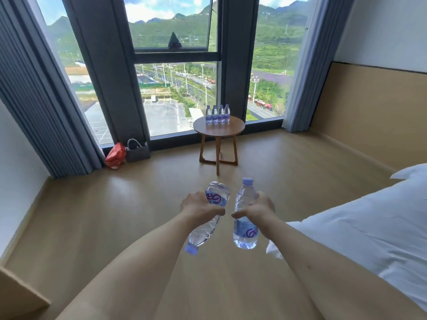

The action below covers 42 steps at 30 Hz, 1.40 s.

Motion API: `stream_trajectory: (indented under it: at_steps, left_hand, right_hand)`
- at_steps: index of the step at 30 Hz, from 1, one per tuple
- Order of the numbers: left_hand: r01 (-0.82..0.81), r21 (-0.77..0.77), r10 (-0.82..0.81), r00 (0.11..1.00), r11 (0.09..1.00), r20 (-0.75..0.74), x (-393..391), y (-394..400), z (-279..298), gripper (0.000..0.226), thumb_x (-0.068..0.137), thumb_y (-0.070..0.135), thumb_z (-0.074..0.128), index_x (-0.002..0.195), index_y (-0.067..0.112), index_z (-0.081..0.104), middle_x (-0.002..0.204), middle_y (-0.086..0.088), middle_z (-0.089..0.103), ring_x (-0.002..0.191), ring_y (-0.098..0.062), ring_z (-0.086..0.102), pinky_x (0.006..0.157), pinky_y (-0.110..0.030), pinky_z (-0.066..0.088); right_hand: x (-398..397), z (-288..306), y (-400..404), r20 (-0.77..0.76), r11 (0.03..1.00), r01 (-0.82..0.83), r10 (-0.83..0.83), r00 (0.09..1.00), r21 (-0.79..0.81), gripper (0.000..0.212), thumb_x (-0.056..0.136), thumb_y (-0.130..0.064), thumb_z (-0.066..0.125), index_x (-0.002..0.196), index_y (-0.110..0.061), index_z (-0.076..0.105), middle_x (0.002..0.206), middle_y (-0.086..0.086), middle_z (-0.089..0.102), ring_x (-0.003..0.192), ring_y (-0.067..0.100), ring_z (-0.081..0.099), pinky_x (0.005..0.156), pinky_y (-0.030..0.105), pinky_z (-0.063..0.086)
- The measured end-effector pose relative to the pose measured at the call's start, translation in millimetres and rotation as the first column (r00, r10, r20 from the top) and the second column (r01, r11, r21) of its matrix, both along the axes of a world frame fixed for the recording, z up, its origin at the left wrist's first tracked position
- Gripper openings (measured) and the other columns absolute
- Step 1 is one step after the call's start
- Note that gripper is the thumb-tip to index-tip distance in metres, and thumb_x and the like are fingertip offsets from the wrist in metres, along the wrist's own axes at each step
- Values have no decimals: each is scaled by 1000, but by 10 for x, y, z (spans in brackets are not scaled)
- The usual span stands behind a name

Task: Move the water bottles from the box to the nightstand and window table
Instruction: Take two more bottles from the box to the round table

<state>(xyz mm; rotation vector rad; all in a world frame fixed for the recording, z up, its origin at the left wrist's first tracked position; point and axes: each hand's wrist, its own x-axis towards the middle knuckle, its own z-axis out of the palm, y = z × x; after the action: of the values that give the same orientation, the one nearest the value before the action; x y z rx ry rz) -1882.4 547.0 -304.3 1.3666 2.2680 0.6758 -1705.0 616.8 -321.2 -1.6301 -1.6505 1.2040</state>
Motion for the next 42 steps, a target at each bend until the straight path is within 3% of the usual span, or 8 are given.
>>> stream_trajectory:
  at_steps: [9,13,25,31,38,42]
  left_hand:
    - [77,-2,-77,997,997,31,-1102,1470,156,61,56,51,84,107,25,64,98,2,69,92,-20,64,84,-35,57]
    - [97,-27,-96,995,995,36,-1418,2011,137,62,51,55,83,104,27,65,96,4,68,91,-19,63,83,-35,57]
    - [76,-61,-74,997,995,30,-2240,4343,-250,69,36,68,77,94,34,62,87,13,67,82,-9,63,78,-35,60]
    - [9,-106,-5,999,994,37,-2697,5526,-128,58,37,66,80,83,35,61,79,16,65,75,-3,58,56,-21,42]
    - [-16,-134,19,1000,991,24,-3267,6589,-108,56,41,60,80,89,33,68,83,13,69,79,-8,64,64,-24,51]
    - [-7,-157,8,1000,988,9,-3671,7229,-207,58,41,63,78,89,32,69,83,12,69,79,-9,64,63,-26,52]
  right_hand:
    - [-1065,157,1351,2,998,62,-62,998,-21,77,44,-24,99,107,-21,54,100,0,65,93,22,65,81,38,55]
    - [-1377,97,1846,-7,995,80,-81,997,-55,77,46,-21,98,109,-20,53,104,1,64,94,22,63,72,32,49]
    - [-2166,-251,4269,-59,998,44,-46,997,-44,79,49,-19,98,111,-28,50,102,-6,61,96,21,61,81,33,50]
    - [-2593,-132,5677,-95,998,4,-9,995,-57,80,51,-18,100,113,-27,50,97,-13,56,97,20,59,83,32,47]
    - [-3167,-166,6832,-125,997,-17,8,992,-72,76,52,-15,100,108,-28,50,95,-20,55,85,4,58,65,23,42]
    - [-3566,-297,7437,-83,998,-26,20,996,-63,74,52,-19,99,107,-28,49,96,-23,53,93,15,60,75,29,43]
